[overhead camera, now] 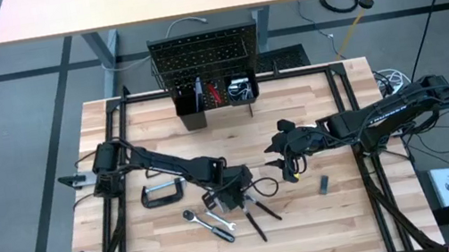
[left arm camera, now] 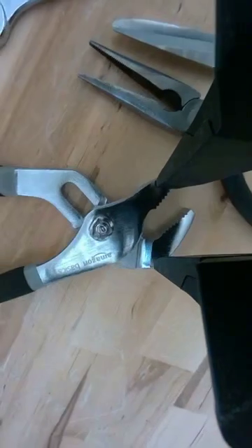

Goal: Hang tools onto peg board
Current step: Put the slip joint pliers on the left black bin on the peg board

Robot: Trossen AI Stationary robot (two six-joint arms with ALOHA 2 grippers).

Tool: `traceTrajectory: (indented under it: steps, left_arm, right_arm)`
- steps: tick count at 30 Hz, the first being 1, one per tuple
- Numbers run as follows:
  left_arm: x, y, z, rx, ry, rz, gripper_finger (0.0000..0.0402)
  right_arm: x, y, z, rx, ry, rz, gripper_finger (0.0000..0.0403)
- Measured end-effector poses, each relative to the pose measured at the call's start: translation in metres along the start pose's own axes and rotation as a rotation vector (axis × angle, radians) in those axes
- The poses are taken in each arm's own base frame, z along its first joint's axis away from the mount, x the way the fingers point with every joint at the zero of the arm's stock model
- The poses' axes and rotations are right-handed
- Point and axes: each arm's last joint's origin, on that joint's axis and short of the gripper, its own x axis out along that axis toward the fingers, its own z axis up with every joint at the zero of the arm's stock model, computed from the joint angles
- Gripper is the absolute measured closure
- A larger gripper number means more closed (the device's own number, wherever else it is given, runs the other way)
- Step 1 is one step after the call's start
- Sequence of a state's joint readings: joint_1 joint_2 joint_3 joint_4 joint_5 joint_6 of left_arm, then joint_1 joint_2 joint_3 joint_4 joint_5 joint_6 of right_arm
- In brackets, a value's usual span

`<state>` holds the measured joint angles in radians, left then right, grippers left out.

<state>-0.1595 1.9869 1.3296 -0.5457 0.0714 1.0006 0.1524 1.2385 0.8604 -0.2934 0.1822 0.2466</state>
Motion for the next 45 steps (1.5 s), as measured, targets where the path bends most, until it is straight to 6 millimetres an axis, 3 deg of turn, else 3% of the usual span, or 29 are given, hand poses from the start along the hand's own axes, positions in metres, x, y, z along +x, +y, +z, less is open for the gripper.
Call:
traceTrajectory:
  steps: [11,15,25,37,45]
  left_arm:
    - [-0.011,-0.010,0.020,0.020,0.043,0.073,0.0300]
    - [-0.013,-0.007,0.027,-0.099,-0.002,0.119,0.0300]
    - [-0.011,-0.010,0.027,-0.001,-0.031,0.084,0.0300]
    - [0.011,-0.011,0.023,0.103,-0.006,0.055,0.0300]
    - [0.015,0.001,0.014,0.093,0.001,0.113,0.0300]
  right_arm:
    - [0.000,0.000,0.000,0.000,-0.001,0.000,0.0218]
    - [0.000,0.000,0.000,0.001,-0.001,0.000,0.0218]
    - [0.000,0.000,0.000,0.017,-0.003,0.000,0.0218]
    - [0.000,0.000,0.000,0.021,0.004,0.000,0.0218]
    - [0.000,0.000,-0.001,0.014,0.005,-0.001,0.0218]
